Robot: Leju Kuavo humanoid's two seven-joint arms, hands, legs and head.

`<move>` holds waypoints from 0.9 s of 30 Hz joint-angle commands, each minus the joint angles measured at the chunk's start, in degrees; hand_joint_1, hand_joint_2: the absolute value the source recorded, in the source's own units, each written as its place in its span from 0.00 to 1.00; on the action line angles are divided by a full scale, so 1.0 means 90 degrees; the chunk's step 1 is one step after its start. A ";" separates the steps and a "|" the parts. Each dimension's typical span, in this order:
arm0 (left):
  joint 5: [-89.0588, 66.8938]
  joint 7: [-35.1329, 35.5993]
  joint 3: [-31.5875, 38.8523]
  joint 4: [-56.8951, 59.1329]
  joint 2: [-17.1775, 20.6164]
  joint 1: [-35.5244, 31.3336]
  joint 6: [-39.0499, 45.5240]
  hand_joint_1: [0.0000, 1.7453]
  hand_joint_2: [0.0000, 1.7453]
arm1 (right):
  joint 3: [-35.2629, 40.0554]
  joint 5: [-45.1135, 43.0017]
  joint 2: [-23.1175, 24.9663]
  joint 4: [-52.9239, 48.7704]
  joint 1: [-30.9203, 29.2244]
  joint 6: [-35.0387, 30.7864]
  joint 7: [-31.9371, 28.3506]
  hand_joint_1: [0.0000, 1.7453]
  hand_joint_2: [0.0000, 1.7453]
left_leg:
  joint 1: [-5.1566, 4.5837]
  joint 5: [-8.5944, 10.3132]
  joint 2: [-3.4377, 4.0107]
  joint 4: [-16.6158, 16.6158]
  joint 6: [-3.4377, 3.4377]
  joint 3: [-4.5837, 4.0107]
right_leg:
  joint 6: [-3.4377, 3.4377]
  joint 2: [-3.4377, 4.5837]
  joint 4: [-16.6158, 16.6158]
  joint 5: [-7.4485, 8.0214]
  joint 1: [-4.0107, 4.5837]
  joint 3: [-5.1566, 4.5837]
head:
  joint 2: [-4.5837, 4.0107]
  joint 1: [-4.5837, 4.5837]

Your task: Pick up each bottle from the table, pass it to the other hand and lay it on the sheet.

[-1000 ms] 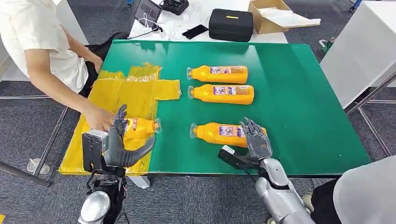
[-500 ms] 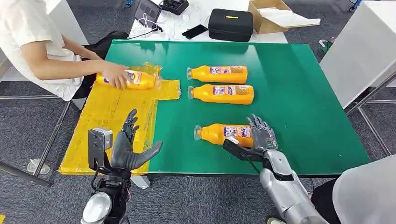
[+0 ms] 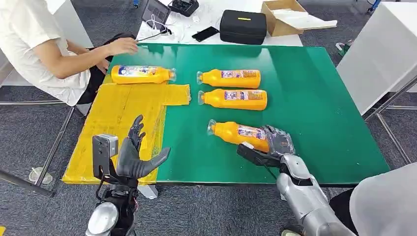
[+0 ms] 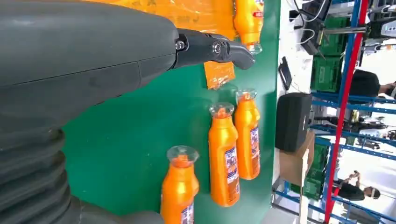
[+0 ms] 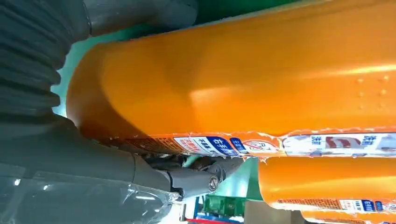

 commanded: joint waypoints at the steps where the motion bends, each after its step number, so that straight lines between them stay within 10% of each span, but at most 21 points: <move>1: 0.0064 0.0018 -0.0197 0.0496 0.0085 -0.0323 -0.0041 0.00 1.00 | 0.0017 -0.0443 -0.0168 0.0905 0.0059 0.0403 -0.0328 1.00 1.00 | 0.0002 -0.0001 -0.0017 -0.0010 0.0004 0.0028 | -0.0009 -0.0024 -0.0011 -0.0007 0.0006 0.0037 | 0.0000 0.0000; 14: 0.0064 0.0018 -0.0197 0.0496 0.0085 -0.0323 -0.0041 0.00 1.00 | 0.0017 -0.0443 -0.0168 0.0905 0.0059 0.0403 -0.0328 1.00 1.00 | 0.0004 -0.0001 -0.0013 -0.0008 0.0002 0.0042 | -0.0007 -0.0018 -0.0011 -0.0005 0.0006 0.0050 | 0.0000 0.0000; 27: 0.0606 -0.0275 -0.0455 0.0803 0.0146 -0.0537 -0.0143 0.00 1.00 | -0.0453 -0.2927 -0.0228 0.0758 0.0393 0.1580 -0.2489 1.00 1.00 | 0.0007 -0.0023 0.0005 -0.0018 -0.0002 0.0112 | -0.0013 0.0003 -0.0028 -0.0003 0.0012 0.0104 | 0.0000 0.0002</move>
